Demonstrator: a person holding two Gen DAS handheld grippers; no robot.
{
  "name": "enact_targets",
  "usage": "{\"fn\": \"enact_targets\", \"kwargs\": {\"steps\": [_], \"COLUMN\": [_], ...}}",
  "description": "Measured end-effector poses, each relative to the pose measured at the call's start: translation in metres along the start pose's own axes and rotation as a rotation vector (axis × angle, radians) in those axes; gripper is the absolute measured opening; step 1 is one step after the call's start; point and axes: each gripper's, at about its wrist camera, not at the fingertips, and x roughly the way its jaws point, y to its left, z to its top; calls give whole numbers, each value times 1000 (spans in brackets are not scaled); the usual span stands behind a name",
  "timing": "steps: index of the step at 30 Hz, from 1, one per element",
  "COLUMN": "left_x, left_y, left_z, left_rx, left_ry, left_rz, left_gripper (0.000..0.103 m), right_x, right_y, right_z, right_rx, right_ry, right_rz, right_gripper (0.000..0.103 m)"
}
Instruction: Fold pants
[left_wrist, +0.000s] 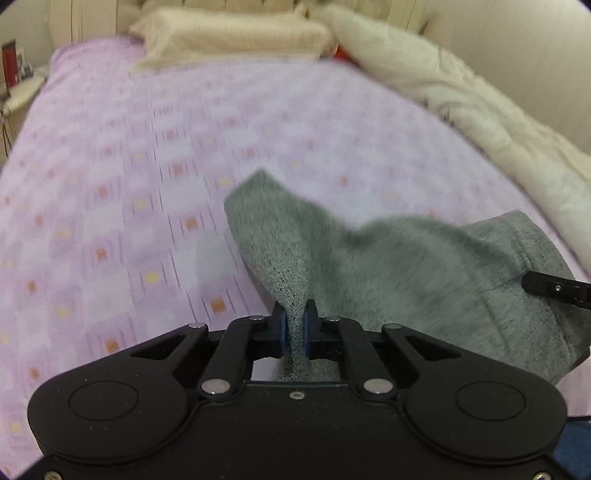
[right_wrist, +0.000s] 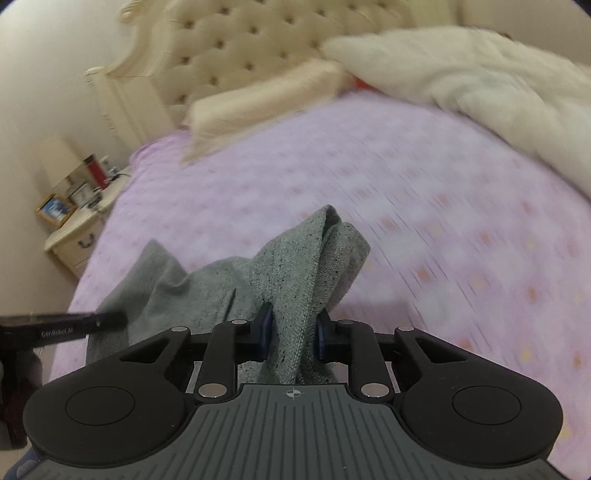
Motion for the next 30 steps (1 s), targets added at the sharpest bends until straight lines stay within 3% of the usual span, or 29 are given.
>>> {"fn": "enact_targets", "kwargs": {"steps": [5,11,13,16,19,24,27,30], "left_x": [-21,-11,5,40,47,19,2,-12], "left_y": [17,70,82,103,121,122,110,96], "left_z": [41,99,109,113,101,87,84,78], "left_rx": [47,36,27,10,-21,-62,-62,-47], "left_ry": [-112,-193,-199,-125,-84,-105,-108,-100], "left_rz": [31,139,184,273,345,316,321,305], "left_gripper": [11,11,12,26,25,39,41,53], "right_x": [38,110,135,164,154,110,83,71], "right_y": [28,63,72,81,80,92,99,105], "right_z": [43,83,83,72,58,39,28,23], "right_rx": [-42,-75,-99,-157,-132,-115,-106,-99], "right_ry": [-35,-46,-25,49,17,-42,-56,-62], "right_rz": [65,119,85,-88,-119,-116,-97,-95], "right_gripper": [22,23,30,31,31,31,31,31]}}
